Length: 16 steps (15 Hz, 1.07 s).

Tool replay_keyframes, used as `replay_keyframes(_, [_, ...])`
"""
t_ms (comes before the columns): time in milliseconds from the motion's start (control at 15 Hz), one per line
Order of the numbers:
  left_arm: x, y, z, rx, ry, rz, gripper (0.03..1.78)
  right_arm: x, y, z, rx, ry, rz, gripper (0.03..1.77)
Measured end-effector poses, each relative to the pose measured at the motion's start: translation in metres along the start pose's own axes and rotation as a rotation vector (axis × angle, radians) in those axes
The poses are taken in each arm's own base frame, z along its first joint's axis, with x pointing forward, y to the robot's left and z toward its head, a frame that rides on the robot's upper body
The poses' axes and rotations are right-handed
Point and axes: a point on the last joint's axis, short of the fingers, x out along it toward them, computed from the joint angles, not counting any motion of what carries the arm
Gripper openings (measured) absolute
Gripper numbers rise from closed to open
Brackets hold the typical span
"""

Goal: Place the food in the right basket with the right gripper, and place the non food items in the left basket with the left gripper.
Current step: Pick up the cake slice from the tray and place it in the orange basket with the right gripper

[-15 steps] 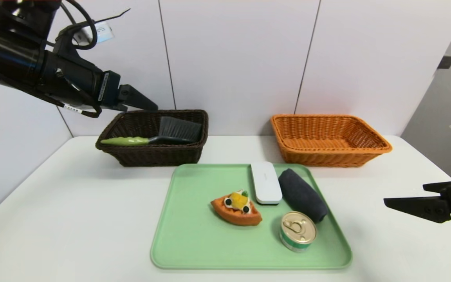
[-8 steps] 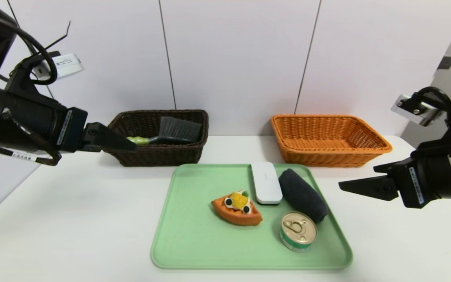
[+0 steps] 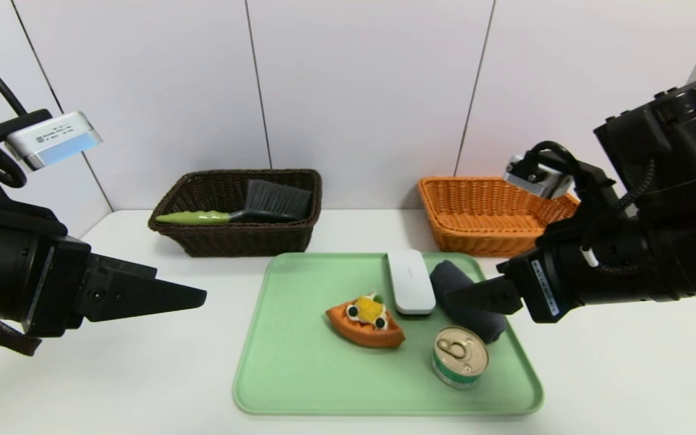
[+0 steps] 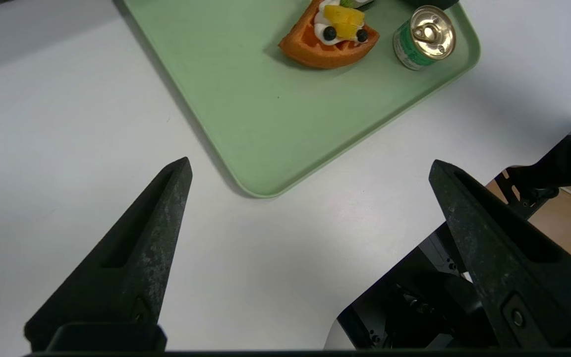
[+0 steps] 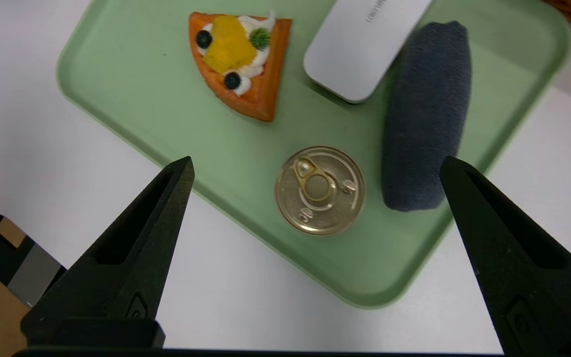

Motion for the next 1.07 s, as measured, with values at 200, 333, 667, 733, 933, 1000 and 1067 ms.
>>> replay_keyframes(200, [-0.004, -0.007, -0.005, 0.03, -0.011, -0.032, 1.69, 0.019, 0.016, 0.011, -0.037, 0.021, 0.044, 1.71])
replay_keyframes(333, [-0.004, -0.008, -0.006, 0.034, -0.01, -0.036, 1.69, 0.034, 0.028, 0.018, -0.065, 0.037, 0.067, 1.71])
replay_keyframes(667, [-0.003, -0.008, -0.007, 0.04, -0.008, -0.036, 1.69, 0.078, 0.053, 0.034, -0.128, 0.071, 0.069, 1.71])
replay_keyframes(733, [-0.003, -0.008, -0.007, 0.04, -0.007, -0.036, 1.69, 0.087, 0.056, 0.035, -0.14, 0.077, 0.06, 1.71])
replay_keyframes(933, [0.0, -0.007, -0.009, 0.037, 0.004, -0.033, 1.69, 0.112, 0.06, 0.035, -0.191, 0.114, 0.042, 1.71])
replay_keyframes(1000, [0.0, -0.007, -0.009, 0.037, 0.005, -0.033, 1.69, 0.119, 0.06, 0.034, -0.197, 0.127, 0.04, 1.71])
replay_keyframes(1067, [0.0, -0.006, -0.009, 0.036, 0.005, -0.032, 1.69, 0.126, 0.06, 0.032, -0.198, 0.139, 0.038, 1.71])
